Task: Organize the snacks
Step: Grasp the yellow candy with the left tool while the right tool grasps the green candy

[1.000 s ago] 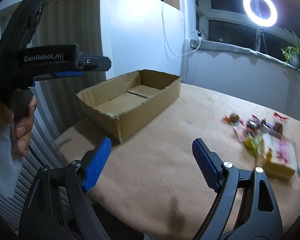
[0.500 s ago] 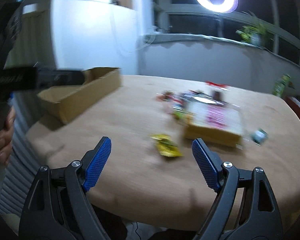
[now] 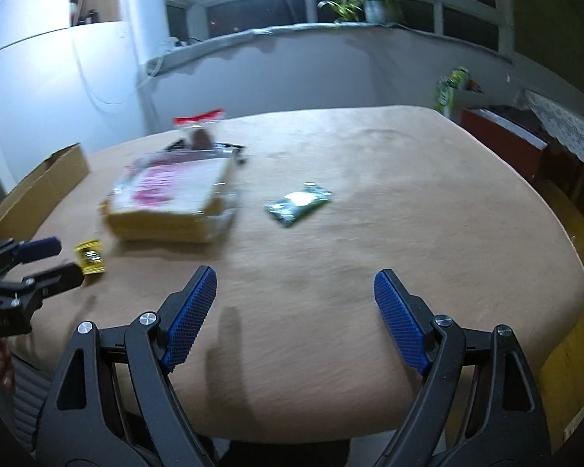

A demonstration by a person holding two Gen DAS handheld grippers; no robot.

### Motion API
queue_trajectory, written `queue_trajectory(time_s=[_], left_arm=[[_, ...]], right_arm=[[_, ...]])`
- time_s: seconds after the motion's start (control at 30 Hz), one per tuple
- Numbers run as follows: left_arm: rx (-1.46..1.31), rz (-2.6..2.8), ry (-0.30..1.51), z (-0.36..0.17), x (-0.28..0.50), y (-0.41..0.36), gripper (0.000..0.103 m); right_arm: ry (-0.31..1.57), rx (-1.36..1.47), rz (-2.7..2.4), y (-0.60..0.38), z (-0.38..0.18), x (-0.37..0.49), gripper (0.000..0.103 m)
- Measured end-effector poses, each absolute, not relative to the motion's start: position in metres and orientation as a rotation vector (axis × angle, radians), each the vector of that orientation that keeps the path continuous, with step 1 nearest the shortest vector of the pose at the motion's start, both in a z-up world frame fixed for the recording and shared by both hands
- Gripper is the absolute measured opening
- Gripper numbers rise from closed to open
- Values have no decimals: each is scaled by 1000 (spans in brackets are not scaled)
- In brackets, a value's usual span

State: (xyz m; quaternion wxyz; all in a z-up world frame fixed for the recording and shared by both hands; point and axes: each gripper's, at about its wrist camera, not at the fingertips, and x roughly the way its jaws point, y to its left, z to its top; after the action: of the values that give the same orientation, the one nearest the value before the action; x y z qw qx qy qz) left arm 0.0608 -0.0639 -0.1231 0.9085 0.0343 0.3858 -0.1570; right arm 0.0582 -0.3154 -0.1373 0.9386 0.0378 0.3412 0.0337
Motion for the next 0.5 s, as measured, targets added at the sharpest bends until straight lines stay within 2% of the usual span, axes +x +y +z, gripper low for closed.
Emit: queue_trajectory(time_s=[0.33,0.47,0.5], left_arm=[[114,-317,815,-136,74,-79,76],[119,-327,787,-137,74,-80,67],[120,-332,780,-138,74,-80,62]], right_arm=[[790,-34,58,-309,-143,116,86],[838,-51,56,-305,-142,139,86],[842,-48,56,-305,-142,143,82]])
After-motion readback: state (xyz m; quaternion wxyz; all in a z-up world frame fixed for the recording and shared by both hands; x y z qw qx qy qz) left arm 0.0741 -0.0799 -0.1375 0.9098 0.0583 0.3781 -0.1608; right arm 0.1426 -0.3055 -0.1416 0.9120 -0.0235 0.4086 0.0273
